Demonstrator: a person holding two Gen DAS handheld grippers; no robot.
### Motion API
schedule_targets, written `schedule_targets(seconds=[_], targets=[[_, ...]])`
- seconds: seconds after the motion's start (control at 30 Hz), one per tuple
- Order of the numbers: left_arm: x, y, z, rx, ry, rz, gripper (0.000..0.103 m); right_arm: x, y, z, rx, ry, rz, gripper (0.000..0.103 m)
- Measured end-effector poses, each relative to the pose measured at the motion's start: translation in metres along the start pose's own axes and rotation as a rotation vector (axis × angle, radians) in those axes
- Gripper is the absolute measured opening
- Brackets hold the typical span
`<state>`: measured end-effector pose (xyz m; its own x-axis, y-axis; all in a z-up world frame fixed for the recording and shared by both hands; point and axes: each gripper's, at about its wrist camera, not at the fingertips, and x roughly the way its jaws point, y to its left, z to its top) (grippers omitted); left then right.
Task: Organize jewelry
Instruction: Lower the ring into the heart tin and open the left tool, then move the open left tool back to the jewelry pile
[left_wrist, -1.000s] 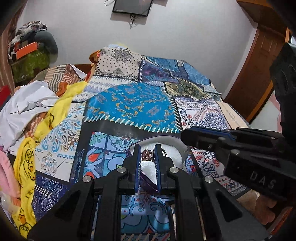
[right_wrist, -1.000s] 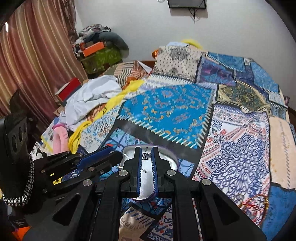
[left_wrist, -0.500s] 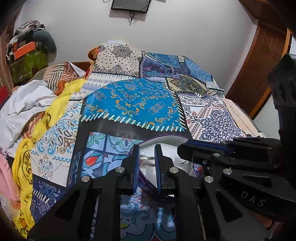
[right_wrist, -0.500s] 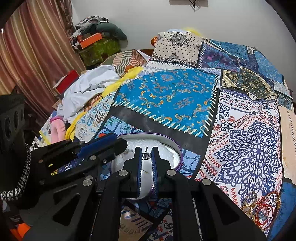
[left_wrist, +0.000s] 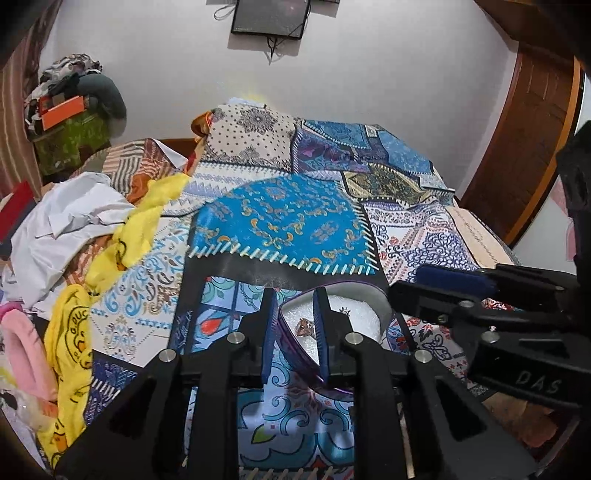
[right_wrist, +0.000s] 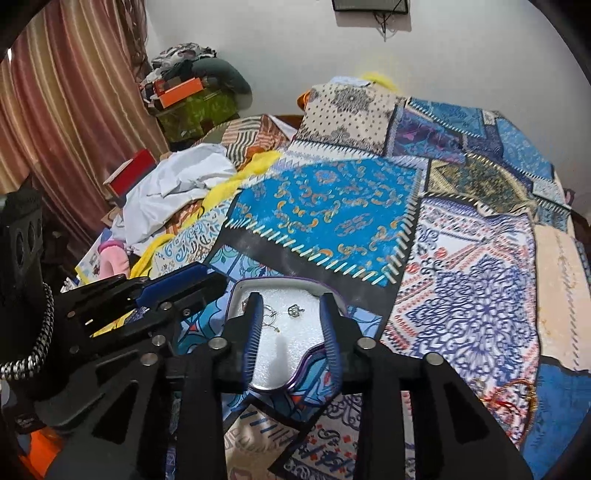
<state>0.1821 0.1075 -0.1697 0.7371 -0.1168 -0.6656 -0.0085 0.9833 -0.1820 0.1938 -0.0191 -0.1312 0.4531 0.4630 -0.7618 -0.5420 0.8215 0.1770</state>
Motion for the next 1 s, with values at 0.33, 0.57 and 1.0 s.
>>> schedule_targets(seconds=[0.33,0.57,1.0], targets=[[-0.041,-0.021,0.011,0.035,-0.075,0.017,0.027,-0.046,-0.005,0.001,-0.001,-0.093,-0.043,0.033],[-0.068,-0.049,0.018,0.069,-0.135,0.010,0.035,-0.081,-0.016,-0.005,0.001,-0.156,-0.088,0.033],[-0.059,-0.115,0.023,0.125,-0.113,-0.039,0.039,-0.136,-0.077,-0.029,0.100,-0.254,-0.174,0.045]])
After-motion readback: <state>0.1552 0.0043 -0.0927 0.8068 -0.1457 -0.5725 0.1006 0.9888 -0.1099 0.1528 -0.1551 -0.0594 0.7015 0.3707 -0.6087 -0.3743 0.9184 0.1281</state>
